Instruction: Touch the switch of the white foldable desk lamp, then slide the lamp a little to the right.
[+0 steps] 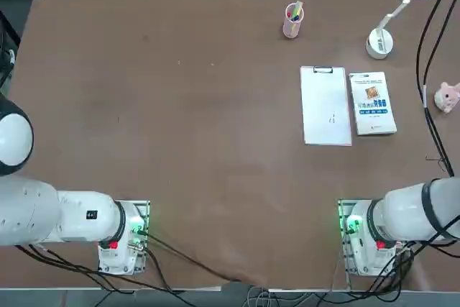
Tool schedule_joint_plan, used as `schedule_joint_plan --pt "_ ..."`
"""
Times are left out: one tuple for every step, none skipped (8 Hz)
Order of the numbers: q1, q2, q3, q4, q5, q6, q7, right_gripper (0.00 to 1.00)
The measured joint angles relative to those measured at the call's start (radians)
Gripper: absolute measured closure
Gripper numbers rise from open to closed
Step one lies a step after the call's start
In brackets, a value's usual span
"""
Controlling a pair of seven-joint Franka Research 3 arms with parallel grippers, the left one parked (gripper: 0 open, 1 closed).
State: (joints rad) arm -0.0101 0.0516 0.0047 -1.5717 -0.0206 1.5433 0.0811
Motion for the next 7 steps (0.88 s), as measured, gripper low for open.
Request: schedule_joint_plan --pt "0.001 0.017 0.003 -0.003 -0.010 0.000 0.000 0.00" --pt "0.003 0.050 0.006 -0.008 -0.038 0.009 0.003 0.00" --pt "0.006 0.099 0.008 -0.017 -0.073 0.047 0.009 0.00" --pt "0.010 0.157 0.008 -0.035 -0.104 0.119 0.028 0.00" --pt "0.011 0.217 0.008 -0.062 -0.133 0.204 0.056 0.00" --pt "0.013 0.276 0.008 -0.090 -0.178 0.287 0.096 0.00" --pt "0.016 0.333 0.008 -0.106 -0.236 0.358 0.144 0.00"
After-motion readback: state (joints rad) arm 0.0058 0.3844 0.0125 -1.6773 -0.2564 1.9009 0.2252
